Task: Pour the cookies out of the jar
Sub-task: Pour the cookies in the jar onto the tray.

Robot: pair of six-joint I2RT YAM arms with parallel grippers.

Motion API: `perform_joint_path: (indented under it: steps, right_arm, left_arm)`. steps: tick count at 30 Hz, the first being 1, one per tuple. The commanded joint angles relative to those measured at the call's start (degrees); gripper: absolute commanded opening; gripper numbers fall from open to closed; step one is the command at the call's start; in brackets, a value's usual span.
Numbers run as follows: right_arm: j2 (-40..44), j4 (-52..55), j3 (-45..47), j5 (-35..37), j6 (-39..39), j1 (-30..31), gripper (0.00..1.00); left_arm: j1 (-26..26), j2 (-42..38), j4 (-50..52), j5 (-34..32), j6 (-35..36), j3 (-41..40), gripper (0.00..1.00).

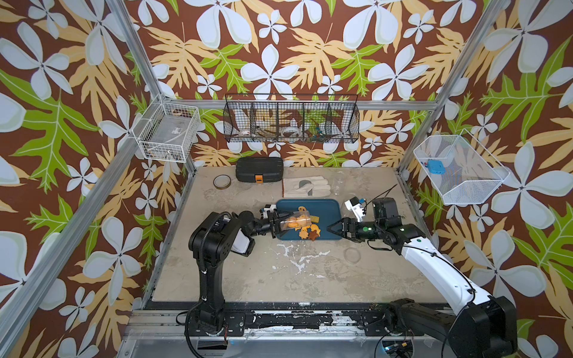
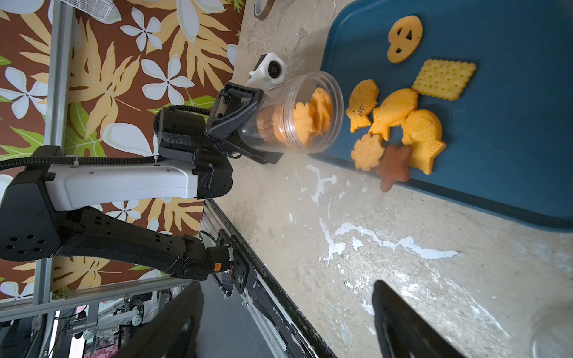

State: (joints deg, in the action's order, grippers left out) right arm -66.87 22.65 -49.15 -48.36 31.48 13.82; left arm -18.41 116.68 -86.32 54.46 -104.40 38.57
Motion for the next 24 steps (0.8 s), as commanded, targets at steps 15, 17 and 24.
perform_joint_path:
  steps: [15, 17, 24]
  right_arm:
    - [-1.1, -0.5, -0.5, 1.2, -1.0, 0.0, 0.85]
    - [-1.2, -0.4, -0.6, 1.1, -1.0, 0.1, 0.85]
    - [-1.4, -0.4, -0.7, 0.9, -1.2, 0.0, 0.85]
  left_arm:
    - [0.0, -7.0, 22.7, -3.1, 16.1, 2.0, 0.48]
    - [0.0, -8.1, 25.4, -3.7, 17.7, 2.3, 0.48]
    - [0.0, -11.7, 40.6, -5.6, 26.8, 4.7, 0.48]
